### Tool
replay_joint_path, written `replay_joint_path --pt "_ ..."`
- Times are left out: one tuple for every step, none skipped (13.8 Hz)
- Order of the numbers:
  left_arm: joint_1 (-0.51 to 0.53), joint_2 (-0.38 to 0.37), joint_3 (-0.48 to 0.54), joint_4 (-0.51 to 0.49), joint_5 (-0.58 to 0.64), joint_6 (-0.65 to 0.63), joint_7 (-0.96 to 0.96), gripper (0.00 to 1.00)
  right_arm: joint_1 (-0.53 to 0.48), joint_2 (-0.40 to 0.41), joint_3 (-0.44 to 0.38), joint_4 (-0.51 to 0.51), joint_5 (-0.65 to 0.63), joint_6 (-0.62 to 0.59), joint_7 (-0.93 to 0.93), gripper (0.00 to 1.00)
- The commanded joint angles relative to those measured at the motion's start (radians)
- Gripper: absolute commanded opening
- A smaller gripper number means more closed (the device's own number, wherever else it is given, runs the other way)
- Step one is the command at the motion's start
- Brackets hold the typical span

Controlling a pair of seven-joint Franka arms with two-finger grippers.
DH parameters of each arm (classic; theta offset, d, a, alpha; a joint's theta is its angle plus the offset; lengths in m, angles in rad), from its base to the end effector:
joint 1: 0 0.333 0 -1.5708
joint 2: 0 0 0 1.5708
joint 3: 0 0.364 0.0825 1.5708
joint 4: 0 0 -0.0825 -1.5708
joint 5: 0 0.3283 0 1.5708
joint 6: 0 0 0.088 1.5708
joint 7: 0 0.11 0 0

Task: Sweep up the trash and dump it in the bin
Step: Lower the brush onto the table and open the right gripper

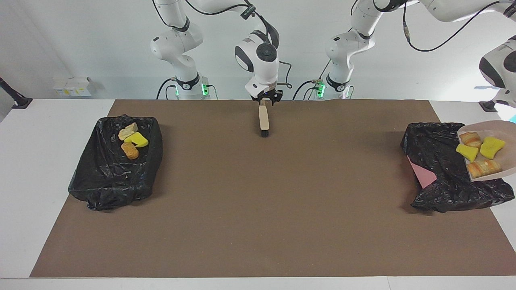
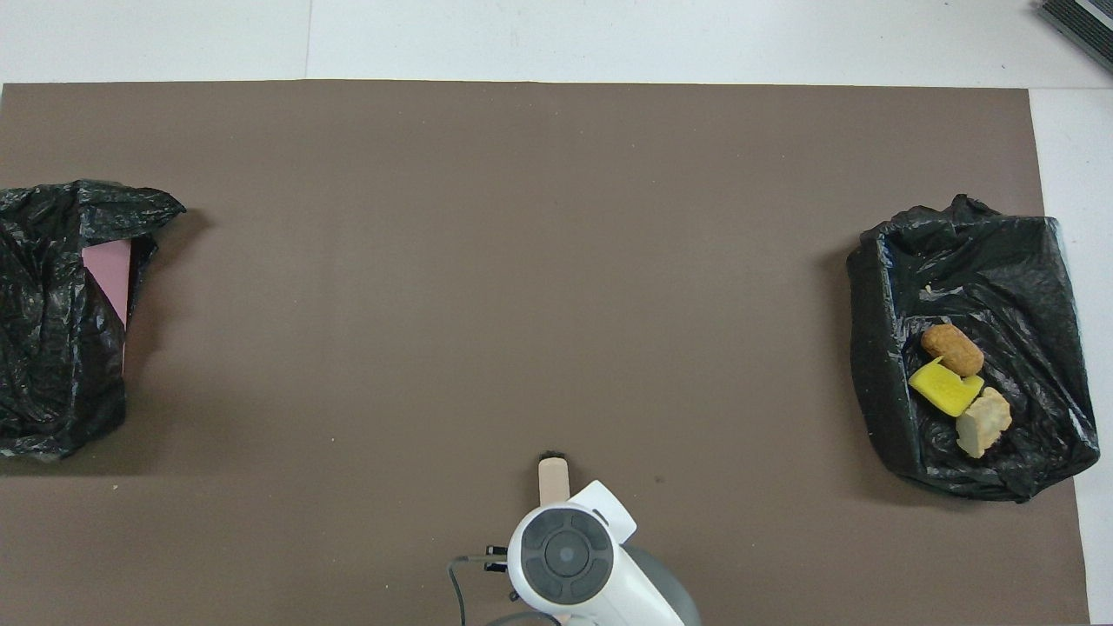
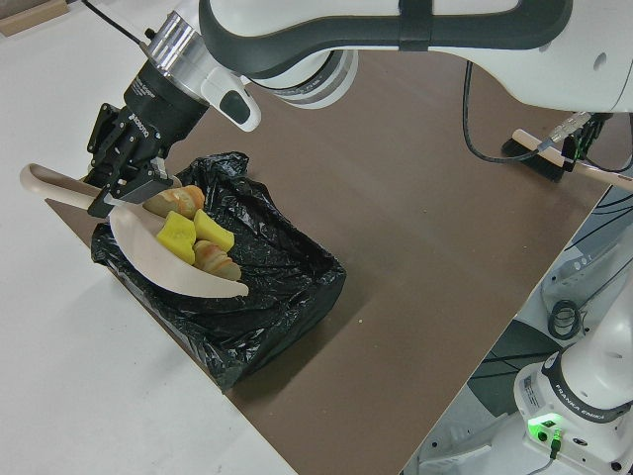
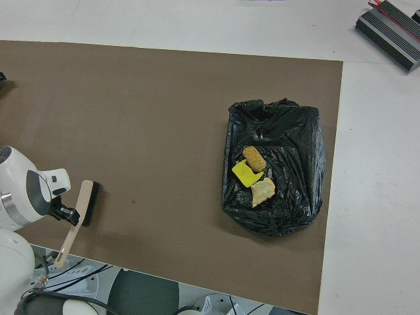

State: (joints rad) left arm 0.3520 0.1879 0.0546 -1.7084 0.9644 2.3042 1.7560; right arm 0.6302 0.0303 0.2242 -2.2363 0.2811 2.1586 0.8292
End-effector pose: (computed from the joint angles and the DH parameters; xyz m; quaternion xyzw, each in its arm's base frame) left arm 0.5578 0.2571 0.5919 -0.5287 0.7245 0.2731 0.3478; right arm 0.3035 0.3656 0.4301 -0.9893 0.0712 0.1217 0.0372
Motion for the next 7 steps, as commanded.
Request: replay_joint_path --pt "-0.040 -0.076 0.011 -0.073 0.143 0.015 -0.088 0.00 -0.134 0.072 0.003 0.124 0.007 0.029 -0.054 1.00" --pt "-0.042 -0.080 0.011 -0.069 0.166 0.005 -0.111 0.00 -0.174 0.072 -0.002 0.141 0.000 0.047 -0.099 1.00" --pt "-0.042 -0.096 0.011 -0.063 0.181 -0.020 -0.122 0.00 -0.231 0.072 -0.002 0.153 -0.008 0.070 -0.143 1.00" --pt "-0.044 -0.108 0.005 -0.062 0.183 -0.063 -0.124 0.00 -0.278 0.072 -0.002 0.161 -0.020 0.075 -0.181 1.00" --pt "-0.066 -0.113 0.004 -0.051 0.186 -0.122 -0.136 0.00 -0.324 0.072 -0.002 0.179 -0.045 0.070 -0.220 1.00" --pt "-0.103 -0.113 0.004 -0.033 0.212 -0.194 -0.151 0.00 -0.374 0.072 0.000 0.188 -0.089 0.064 -0.249 1.00" --pt "-0.123 -0.113 0.002 -0.014 0.246 -0.256 -0.174 0.00 -0.403 0.072 0.000 0.190 -0.135 0.064 -0.255 1.00"
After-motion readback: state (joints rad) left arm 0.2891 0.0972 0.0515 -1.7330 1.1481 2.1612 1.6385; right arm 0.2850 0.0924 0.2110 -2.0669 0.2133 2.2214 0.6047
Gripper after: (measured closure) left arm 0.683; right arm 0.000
